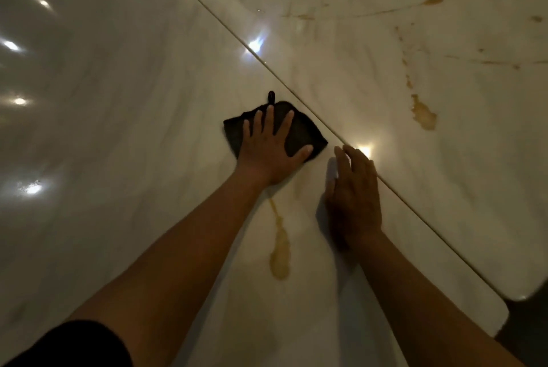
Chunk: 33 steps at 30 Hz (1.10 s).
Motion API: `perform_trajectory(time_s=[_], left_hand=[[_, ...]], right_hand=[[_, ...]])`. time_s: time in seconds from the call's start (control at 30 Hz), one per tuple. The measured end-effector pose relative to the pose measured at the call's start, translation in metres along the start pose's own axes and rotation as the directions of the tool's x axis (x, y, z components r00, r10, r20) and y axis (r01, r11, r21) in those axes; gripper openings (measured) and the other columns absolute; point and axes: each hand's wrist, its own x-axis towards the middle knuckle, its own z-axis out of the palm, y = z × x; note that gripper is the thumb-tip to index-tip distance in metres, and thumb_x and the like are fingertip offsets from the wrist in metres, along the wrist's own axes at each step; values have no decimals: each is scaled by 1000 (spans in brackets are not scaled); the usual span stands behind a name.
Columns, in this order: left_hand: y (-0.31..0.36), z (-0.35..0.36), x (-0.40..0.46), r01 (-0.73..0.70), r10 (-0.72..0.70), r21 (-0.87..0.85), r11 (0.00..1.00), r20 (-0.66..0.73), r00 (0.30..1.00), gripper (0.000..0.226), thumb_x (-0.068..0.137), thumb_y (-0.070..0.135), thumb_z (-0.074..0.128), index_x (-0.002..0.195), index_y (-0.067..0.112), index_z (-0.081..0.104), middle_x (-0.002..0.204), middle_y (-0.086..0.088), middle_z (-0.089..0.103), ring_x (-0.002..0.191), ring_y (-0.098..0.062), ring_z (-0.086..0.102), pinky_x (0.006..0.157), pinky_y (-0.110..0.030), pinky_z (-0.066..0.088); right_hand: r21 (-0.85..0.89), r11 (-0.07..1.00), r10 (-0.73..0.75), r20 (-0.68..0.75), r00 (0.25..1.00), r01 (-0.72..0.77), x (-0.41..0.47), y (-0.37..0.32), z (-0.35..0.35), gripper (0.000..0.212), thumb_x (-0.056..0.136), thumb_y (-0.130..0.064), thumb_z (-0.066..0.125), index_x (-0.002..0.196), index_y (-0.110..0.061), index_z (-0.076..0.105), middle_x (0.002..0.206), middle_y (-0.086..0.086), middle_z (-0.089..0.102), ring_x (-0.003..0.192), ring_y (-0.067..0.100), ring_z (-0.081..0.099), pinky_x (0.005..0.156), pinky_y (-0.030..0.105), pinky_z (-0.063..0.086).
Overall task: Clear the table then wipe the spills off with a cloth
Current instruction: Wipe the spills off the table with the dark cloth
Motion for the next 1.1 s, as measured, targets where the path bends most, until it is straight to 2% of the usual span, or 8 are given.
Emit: perform_trajectory(time_s=[0.2,0.33,0.5,0.6,0.7,0.83,1.0,1.1], left_hand=[[-1,23,-121,-180,180,16,984,-32,983,92,86,86,14,161,36,-6,170,-9,-10,156,-31,-10,124,-55,-4],[-18,12,-97,-151,152,39,988,-8,988,94,84,88,16,161,38,-5,170,-7,-9,156,-31,-7,124,-54,-5],[-13,11,-85,-18,18,9,1000,22,1000,92,90,83,19,161,33,-11,169,-9,-15,155,-33,-13,123,-54,-10],[0,21,-139,-47,47,-33,998,13,999,80,92,76,5,161,38,-7,170,-6,-14,156,-30,-12,123,-51,-10],[-4,30,-196,-144,142,-53,988,-37,989,68,96,65,4,160,44,11,171,-4,3,156,-28,3,124,-50,5],[-17,20,-186,-164,164,-7,986,-46,985,74,92,74,16,157,41,30,163,-11,28,144,-37,29,117,-53,24],[-6,35,-195,-117,116,-24,993,-43,992,78,94,73,14,162,35,5,170,-11,2,155,-35,3,124,-52,2],[-6,49,-262,-179,176,-29,983,-78,981,79,95,73,17,163,34,6,170,-12,2,155,-36,4,124,-53,4]], right_hand=[[160,985,62,24,998,-66,-73,-14,-13,51,97,-8,47,147,-9,41,153,14,37,144,27,29,116,52,32],[78,996,35,18,999,-36,-97,-11,-10,53,96,-12,37,148,-3,40,152,19,39,144,31,31,119,50,28],[96,992,78,73,994,-85,-98,-15,-13,53,100,-14,35,153,-7,32,158,14,31,149,26,22,124,41,17],[168,977,133,9,991,-132,-96,-17,-16,49,103,-18,31,150,-6,37,156,14,35,146,23,29,121,29,18],[205,959,196,23,980,-197,-111,-23,-20,49,102,-8,39,151,-8,35,159,11,32,147,21,27,115,20,12],[116,987,108,39,993,-112,-158,-29,-22,49,101,-10,40,150,-5,36,158,16,32,147,27,27,121,35,18],[50,984,169,16,985,-170,-189,-38,-22,50,102,-10,37,151,-4,34,159,17,29,149,29,23,123,40,18],[83,977,202,-37,979,-198,-212,-52,-26,51,98,-11,35,149,-4,38,157,17,34,147,30,27,120,45,27]])
